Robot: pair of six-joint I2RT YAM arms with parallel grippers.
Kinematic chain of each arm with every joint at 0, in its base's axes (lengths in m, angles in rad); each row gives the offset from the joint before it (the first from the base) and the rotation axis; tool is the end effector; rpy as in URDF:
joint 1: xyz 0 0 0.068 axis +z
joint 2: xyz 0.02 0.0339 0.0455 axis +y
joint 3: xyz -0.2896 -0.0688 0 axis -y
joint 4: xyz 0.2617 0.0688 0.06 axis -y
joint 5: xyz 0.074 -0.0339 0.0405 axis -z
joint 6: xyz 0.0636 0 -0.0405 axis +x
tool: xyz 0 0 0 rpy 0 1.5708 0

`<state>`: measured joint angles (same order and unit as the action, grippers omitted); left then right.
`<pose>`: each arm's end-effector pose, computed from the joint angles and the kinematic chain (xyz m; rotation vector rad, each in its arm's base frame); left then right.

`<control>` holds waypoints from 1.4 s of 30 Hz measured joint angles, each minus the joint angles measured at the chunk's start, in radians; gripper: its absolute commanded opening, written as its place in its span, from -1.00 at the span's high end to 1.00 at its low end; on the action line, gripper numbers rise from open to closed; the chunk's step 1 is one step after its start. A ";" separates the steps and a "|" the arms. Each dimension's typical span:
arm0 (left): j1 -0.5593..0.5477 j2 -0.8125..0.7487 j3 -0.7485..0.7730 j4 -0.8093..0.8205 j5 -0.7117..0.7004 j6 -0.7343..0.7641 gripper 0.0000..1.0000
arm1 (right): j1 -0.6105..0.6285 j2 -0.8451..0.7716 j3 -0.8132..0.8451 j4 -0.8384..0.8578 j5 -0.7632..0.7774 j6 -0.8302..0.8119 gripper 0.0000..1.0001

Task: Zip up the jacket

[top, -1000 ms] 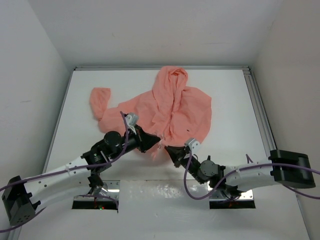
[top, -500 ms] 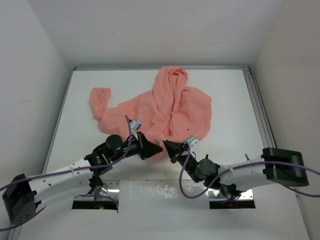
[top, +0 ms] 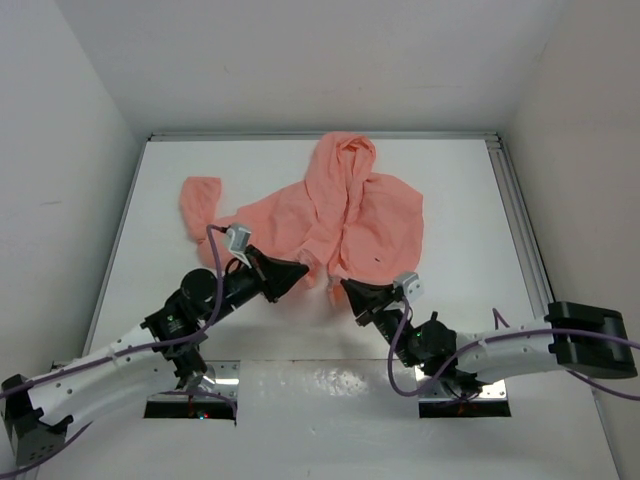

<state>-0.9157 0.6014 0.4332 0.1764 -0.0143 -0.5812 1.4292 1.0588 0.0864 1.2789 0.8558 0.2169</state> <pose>0.1146 -0.1476 0.2938 0.2686 1.6642 -1.1477 0.0737 0.1768 0.2184 -0.0700 1.4207 0.8343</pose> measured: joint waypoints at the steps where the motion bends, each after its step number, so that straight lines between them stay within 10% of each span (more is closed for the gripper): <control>1: 0.000 0.013 0.003 -0.008 -0.011 0.001 1.00 | 0.000 -0.008 -0.003 0.000 -0.005 0.002 1.00; 42: 0.000 0.144 -0.042 0.071 0.110 -0.013 1.00 | 0.000 -0.029 -0.026 0.008 -0.075 0.024 1.00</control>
<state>-0.9157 0.7456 0.3916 0.2470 0.0956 -0.5938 1.4292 1.0298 0.0605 1.2865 0.7811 0.2405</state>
